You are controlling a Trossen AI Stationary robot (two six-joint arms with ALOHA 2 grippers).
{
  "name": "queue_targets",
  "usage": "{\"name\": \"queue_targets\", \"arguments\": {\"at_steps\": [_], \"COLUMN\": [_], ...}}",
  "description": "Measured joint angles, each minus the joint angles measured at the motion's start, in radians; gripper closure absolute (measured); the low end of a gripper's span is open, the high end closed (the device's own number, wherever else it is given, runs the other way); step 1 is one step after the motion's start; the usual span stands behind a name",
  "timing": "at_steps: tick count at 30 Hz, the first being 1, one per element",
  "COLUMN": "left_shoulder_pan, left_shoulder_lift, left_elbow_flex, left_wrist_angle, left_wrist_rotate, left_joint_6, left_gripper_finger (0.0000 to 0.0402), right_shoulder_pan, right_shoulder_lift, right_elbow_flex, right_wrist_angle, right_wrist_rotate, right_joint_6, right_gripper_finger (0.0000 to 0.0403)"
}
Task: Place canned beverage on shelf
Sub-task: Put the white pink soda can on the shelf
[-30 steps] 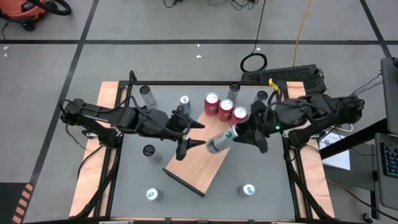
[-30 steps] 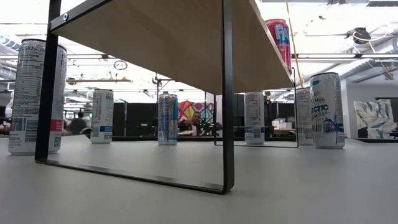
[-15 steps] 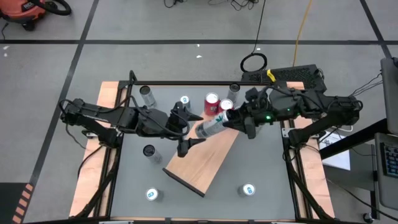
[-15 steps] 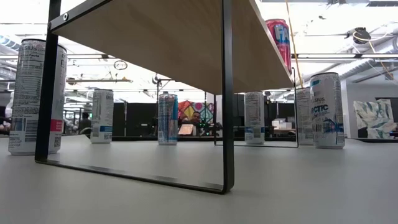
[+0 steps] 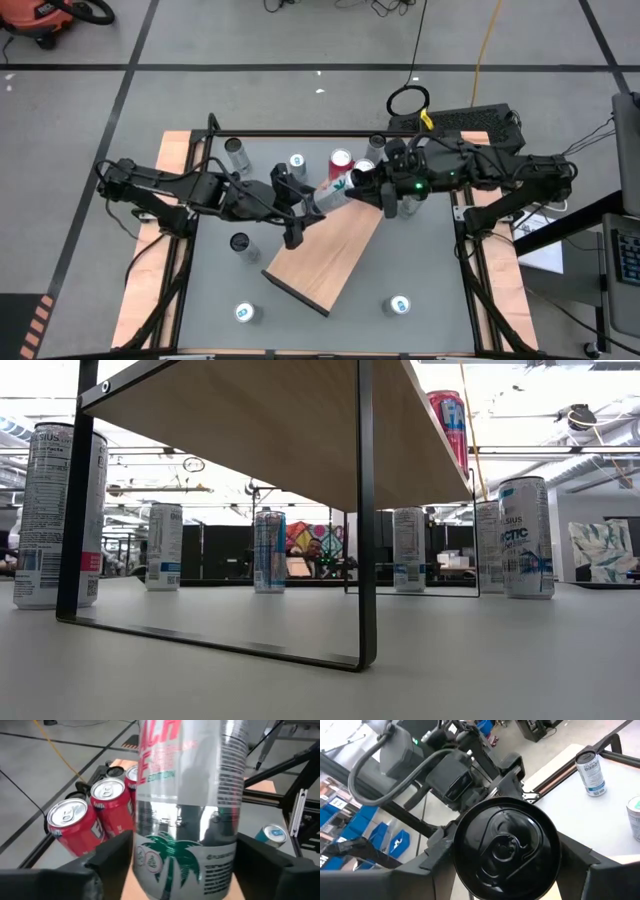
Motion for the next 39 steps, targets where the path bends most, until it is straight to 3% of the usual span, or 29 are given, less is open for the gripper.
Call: {"name": "queue_targets", "arguments": {"at_steps": [5, 13, 20, 29, 33, 39], "left_shoulder_pan": [0.001, 0.001, 0.004, 0.05, 0.086, 0.154], "left_shoulder_lift": [0.0, -0.018, -0.069, -0.105, -0.108, -0.102], "left_elbow_flex": [0.0, -0.002, -0.002, -0.002, -0.002, -0.002], "left_wrist_angle": [0.005, 0.014, 0.053, 0.13, 0.238, 0.442], "left_wrist_rotate": [-0.007, 0.008, 0.119, 0.362, 0.517, 0.726], "left_joint_6": [-0.001, 0.0, -0.035, -0.131, -0.179, -0.272], "left_gripper_finger": [0.0166, 0.0161, 0.0157, 0.0155, 0.0154, 0.0154], "right_shoulder_pan": [-0.006, -0.01, -0.011, -0.01, -0.014, -0.042], "right_shoulder_lift": [0.0, -0.004, -0.032, -0.045, -0.046, -0.045], "right_elbow_flex": [0.0, 0.0, 0.0, 0.002, 0.002, 0.001], "right_wrist_angle": [0.007, 0.018, 0.063, 0.222, 0.308, 0.408], "right_wrist_rotate": [0.015, 0.007, -0.057, -0.074, -0.077, -0.167], "right_joint_6": [0.006, -0.002, -0.09, -0.352, -0.463, -0.508], "right_gripper_finger": [0.0174, 0.017, 0.0117, 0.0079, 0.0082, 0.0082]}}
